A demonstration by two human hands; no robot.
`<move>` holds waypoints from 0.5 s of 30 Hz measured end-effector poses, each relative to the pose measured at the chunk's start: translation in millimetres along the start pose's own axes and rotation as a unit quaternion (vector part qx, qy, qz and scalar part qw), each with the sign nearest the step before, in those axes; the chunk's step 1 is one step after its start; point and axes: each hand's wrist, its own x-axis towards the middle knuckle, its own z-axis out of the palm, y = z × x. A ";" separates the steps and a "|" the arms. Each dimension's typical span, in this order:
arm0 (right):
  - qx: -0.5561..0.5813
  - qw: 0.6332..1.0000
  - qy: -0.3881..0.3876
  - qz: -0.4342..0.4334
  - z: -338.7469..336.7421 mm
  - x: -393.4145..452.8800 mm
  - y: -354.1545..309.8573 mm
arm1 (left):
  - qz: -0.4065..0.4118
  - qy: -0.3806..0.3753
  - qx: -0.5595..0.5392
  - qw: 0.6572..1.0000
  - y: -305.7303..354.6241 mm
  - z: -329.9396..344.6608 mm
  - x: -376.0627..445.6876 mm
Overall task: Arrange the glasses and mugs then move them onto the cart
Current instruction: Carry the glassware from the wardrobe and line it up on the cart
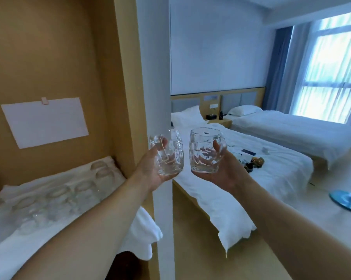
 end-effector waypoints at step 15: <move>0.082 0.965 0.227 -0.102 -186.7 -149.3 -96.1 | -0.124 -0.146 0.105 0.976 -159.6 207.7 103.4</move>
